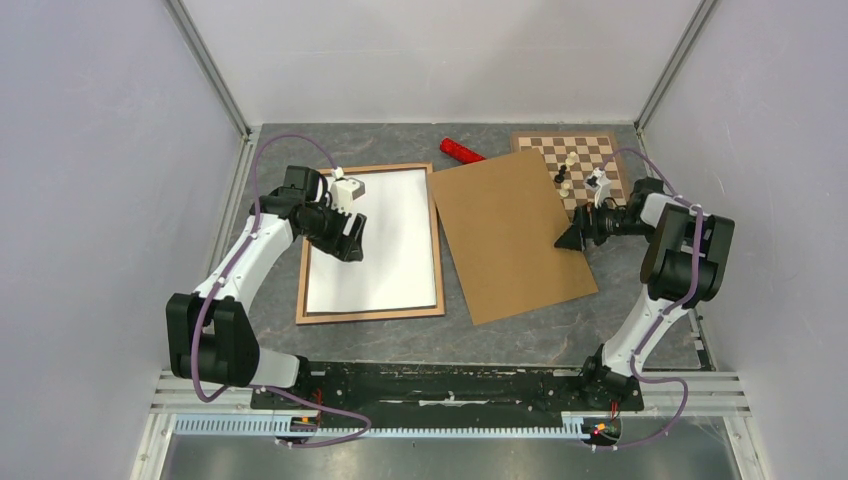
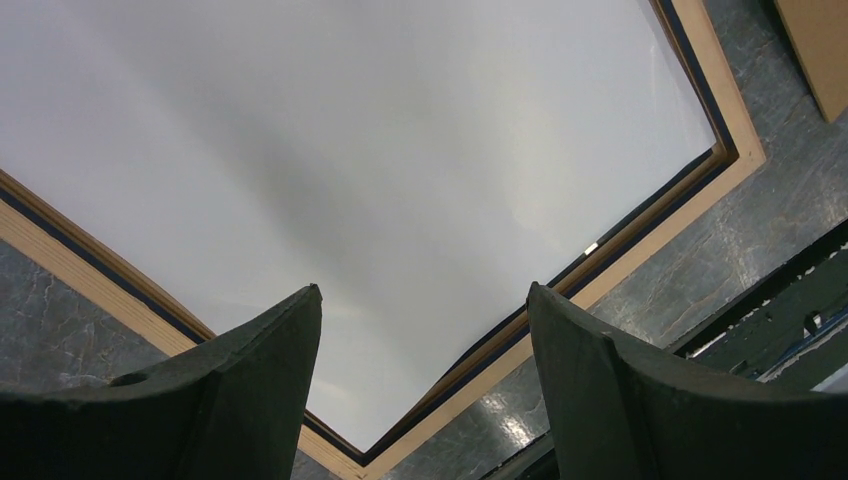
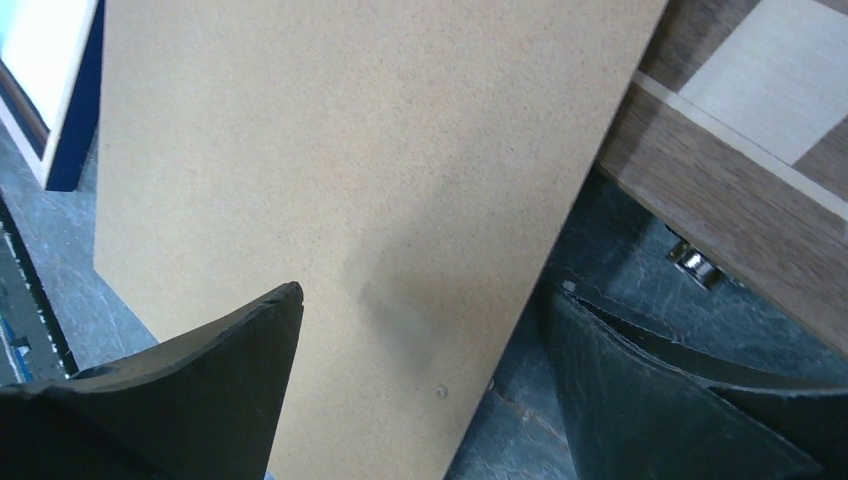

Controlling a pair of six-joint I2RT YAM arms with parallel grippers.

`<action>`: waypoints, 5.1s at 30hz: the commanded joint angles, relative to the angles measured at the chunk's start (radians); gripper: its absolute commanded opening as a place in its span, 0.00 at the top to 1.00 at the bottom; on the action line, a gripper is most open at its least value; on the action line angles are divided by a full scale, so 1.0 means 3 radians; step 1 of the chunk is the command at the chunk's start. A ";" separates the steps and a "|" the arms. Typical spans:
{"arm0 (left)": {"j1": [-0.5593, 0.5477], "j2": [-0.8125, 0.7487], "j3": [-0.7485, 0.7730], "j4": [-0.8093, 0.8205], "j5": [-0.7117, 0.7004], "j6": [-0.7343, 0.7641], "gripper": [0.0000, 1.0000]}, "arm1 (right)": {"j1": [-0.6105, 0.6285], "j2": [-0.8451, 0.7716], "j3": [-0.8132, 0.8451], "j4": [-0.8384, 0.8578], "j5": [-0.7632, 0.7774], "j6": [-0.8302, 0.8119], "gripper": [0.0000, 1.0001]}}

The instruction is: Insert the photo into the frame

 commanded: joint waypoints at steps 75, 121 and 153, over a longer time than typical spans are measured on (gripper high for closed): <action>-0.0048 0.0203 0.0535 0.0378 0.0366 -0.0742 0.20 | 0.0014 -0.1495 0.0812 -0.0393 -0.0117 0.0985 1.00; -0.1308 0.1441 0.2459 0.1419 0.0459 -0.4767 0.20 | 0.2212 -0.2239 0.0839 0.0260 0.2093 0.1884 1.00; -0.1496 0.1701 0.2274 0.1620 0.0553 -0.5054 0.24 | 0.2212 -0.2553 0.0207 0.0840 0.1102 0.2327 0.91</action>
